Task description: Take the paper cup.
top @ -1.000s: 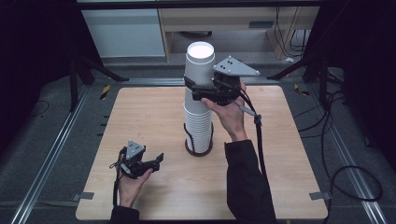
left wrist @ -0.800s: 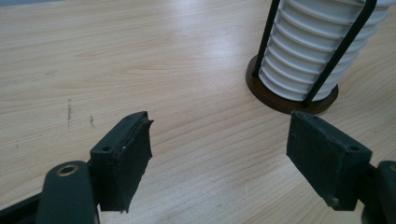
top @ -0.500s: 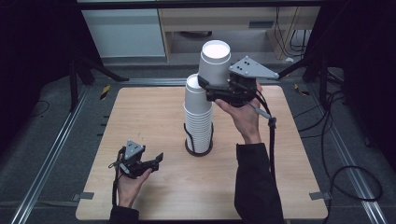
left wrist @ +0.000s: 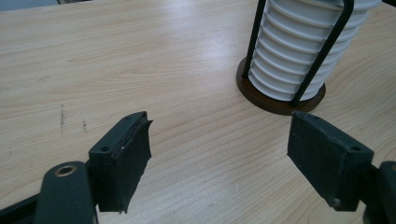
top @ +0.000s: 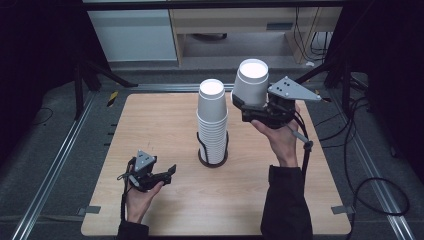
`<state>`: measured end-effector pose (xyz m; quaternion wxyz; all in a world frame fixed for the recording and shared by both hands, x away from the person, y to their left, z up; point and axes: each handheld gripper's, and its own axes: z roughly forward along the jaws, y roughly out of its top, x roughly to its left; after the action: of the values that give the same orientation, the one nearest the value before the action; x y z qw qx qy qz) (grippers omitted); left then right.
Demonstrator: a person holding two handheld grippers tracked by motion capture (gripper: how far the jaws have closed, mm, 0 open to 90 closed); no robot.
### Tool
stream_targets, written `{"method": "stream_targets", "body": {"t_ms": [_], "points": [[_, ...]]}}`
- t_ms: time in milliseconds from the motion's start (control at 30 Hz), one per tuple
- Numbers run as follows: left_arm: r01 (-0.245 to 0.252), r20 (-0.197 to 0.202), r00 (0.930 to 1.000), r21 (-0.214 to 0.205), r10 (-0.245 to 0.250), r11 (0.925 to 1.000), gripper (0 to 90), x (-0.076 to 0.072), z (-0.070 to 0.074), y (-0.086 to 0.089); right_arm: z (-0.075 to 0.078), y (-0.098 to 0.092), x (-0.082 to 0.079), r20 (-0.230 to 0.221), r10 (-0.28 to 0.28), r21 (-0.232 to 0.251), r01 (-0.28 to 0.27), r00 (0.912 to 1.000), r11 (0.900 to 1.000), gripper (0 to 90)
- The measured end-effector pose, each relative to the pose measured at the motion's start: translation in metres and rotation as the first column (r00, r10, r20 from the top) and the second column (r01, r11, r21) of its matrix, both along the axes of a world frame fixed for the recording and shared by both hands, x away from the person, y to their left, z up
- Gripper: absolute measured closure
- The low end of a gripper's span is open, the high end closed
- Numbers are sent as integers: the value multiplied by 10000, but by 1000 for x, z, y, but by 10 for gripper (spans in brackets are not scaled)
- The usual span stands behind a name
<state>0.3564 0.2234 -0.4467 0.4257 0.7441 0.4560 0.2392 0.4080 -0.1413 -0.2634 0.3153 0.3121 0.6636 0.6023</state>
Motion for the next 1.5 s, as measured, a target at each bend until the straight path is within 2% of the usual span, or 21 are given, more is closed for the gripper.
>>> {"method": "stream_targets", "body": {"t_ms": [33, 200, 300, 433, 800, 1000, 1267, 1467, 1500], "points": [[34, 11, 10000, 1, -34, 10000, 206, -1, 1, 0, -6, -3, -2, -106, 36, 2, -36, 9999, 10000, 138], [134, 68, 9999, -17, -134, 9999, 202, -3, 4, -2, -18, -8, -8, -312, 39, -191, -45, 9995, 9998, 138], [229, 90, 9997, 51, -230, 9997, 201, -4, 6, -3, -32, -12, -13, -490, 19, -451, -41, 9988, 9990, 137], [328, 78, 9994, 64, -328, 9994, 198, -4, 6, -4, -44, -19, -16, -717, 40, -387, -68, 9974, 9992, 138], [545, 68, 9985, 106, -545, 9985, 193, -7, 9, -7, -72, -30, -25, -1109, 254, -601, -322, 9935, 9977, 137], [667, 38, 9978, 121, -667, 9977, 191, -7, 11, -9, -81, -31, -29, -1248, 419, -774, -518, 9913, 9957, 137], [865, -5, 9962, 101, -865, 9962, 187, -7, 11, -11, -96, -27, -34, -1542, 959, -1244, -1156, 9834, 9855, 137], [1017, -8, 9948, 112, -1017, 9948, 186, -9, 11, -12, -105, -25, -39, -1618, 1400, -1263, -1612, 9768, 9788, 138], [1135, 38, 9935, 129, -1135, 9935, 187, -9, 11, -13, -107, -24, -41, -1620, 1649, -1272, -1863, 9729, 9742, 138]]}}
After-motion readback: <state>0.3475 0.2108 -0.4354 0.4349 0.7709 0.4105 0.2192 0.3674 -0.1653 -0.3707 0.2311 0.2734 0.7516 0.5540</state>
